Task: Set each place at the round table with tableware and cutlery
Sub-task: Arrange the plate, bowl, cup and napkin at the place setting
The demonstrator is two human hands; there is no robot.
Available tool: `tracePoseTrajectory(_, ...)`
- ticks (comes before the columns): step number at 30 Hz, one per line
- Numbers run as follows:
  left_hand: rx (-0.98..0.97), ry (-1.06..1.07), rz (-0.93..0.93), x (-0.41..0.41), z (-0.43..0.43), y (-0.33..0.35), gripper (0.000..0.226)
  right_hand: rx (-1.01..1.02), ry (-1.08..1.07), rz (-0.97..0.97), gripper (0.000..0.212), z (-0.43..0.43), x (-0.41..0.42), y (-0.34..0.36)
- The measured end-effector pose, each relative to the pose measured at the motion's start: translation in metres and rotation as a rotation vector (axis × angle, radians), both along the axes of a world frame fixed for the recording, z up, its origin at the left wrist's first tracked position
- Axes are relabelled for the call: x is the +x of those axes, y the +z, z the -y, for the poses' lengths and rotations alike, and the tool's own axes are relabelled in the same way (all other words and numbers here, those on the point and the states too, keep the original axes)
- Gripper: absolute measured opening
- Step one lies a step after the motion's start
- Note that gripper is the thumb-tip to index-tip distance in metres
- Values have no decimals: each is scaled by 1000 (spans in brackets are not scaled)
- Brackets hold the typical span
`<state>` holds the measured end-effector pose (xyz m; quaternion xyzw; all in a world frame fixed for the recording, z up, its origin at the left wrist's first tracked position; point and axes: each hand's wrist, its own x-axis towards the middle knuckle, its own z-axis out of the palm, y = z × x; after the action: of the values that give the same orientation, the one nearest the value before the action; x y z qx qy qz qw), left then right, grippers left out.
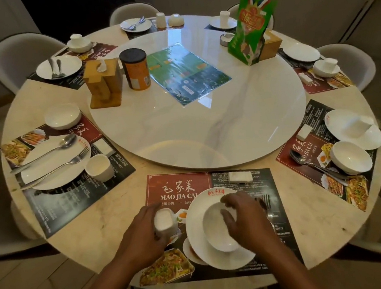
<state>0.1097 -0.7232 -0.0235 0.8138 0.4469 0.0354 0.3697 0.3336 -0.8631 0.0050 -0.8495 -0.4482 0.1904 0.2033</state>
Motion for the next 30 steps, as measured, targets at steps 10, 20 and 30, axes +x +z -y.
tracePoseTrajectory(10, 15, -36, 52, -16, -18, 0, 68, -505, 191, 172, 124, -20, -24, 10)
tracePoseTrajectory(20, -20, -18, 146, 8, -28, 5, 63, -410, 117, 51, 141, 4, -11, -9)
tracePoseTrajectory(30, 129, -184, 61, 53, -23, 14, 44, -234, 66, -38, 138, 23, -8, -27)
